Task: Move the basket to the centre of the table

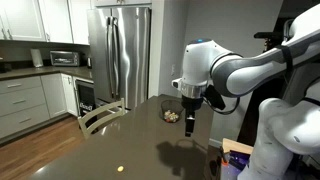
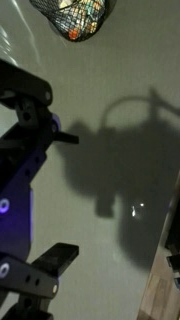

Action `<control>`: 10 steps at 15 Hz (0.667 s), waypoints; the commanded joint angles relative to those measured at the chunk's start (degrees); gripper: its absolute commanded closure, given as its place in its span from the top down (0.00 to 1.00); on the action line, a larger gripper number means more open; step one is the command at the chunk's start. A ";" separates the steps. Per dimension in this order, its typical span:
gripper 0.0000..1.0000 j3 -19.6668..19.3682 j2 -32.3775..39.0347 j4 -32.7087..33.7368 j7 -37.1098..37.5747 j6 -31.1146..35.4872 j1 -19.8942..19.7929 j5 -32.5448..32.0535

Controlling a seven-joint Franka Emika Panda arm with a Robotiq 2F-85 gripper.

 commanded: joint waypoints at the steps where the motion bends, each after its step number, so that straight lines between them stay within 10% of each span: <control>1: 1.00 -0.82 0.10 0.09 0.50 -0.14 0.83 -0.59; 10: 1.00 -0.94 0.51 0.27 0.82 0.13 0.40 -0.73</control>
